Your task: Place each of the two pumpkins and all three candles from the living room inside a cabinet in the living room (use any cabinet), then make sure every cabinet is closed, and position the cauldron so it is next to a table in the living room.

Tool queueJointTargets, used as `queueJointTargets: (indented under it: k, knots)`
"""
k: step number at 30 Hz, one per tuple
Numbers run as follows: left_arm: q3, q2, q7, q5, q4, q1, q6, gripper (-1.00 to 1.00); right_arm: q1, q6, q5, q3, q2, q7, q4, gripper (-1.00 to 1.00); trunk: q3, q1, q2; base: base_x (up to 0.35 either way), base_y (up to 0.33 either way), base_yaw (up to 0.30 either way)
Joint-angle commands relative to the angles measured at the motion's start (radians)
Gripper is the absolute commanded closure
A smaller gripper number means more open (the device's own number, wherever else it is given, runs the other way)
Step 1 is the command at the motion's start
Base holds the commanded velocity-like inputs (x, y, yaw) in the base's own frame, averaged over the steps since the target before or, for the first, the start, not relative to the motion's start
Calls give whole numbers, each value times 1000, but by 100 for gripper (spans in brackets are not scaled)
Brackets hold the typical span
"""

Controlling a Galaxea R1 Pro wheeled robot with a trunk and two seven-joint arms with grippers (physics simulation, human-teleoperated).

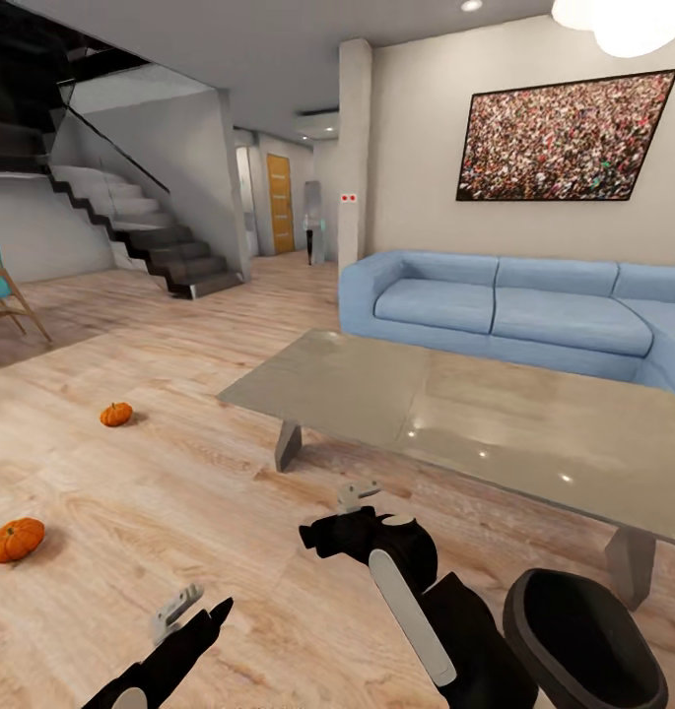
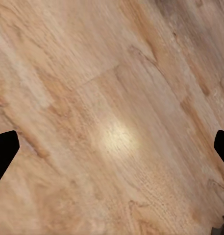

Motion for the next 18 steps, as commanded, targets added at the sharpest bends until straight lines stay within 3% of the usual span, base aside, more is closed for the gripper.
queueJointTargets:
  k: [1, 18]
  knots:
    - [-3, 1, 7, 11, -1, -1, 1, -100, -1, 3, -11, 0, 0, -10, -1, -100, -1, 0, 0, 0, 0, 296]
    - [5, -5, 14, 4, 19, -6, 6, -100, 15, 15, -9, -4, -9, -12, -113, -100, -1, 0, 0, 0, 0, 296]
